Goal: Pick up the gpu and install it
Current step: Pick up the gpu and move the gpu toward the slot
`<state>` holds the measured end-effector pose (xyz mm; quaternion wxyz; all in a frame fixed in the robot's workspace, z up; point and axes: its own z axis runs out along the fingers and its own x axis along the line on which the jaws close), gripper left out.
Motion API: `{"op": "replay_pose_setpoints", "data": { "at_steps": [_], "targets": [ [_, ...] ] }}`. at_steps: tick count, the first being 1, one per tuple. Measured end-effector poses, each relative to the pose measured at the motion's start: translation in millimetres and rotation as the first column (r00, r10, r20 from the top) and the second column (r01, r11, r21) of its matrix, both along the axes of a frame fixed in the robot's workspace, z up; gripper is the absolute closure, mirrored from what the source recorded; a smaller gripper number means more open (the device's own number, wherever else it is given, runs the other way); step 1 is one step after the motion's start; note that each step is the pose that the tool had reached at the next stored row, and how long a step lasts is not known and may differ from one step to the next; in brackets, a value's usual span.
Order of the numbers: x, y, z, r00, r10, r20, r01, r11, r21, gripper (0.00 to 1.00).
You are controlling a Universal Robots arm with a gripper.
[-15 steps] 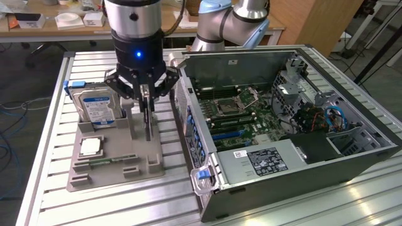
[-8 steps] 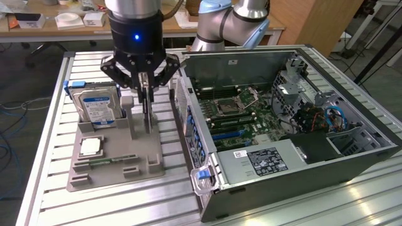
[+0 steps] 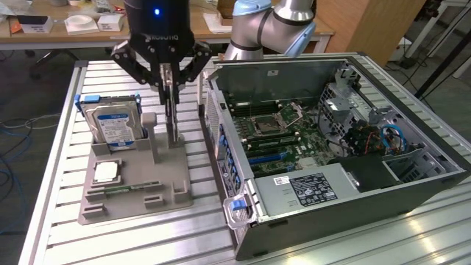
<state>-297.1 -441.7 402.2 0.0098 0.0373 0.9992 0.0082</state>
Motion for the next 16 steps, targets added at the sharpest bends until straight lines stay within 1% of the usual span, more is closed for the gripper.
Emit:
{"op": "replay_pose_setpoints", "data": {
  "at_steps": [8, 9, 14, 16],
  "targets": [
    [0.0, 0.0, 36.3, 1.0, 0.0, 0.0001, 0.0, 1.0, 0.0, 0.74],
    [0.0, 0.0, 39.2, 1.0, 0.0, 0.0001, 0.0, 1.0, -0.0001, 0.74],
    [0.8, 0.0, 39.7, 1.0, 0.0, 0.0, 0.0, 1.0, -0.0001, 0.74],
    [6.5, 0.0, 39.6, 1.0, 0.0, 0.0, 0.0, 1.0, -0.0001, 0.74]
  ]
}}
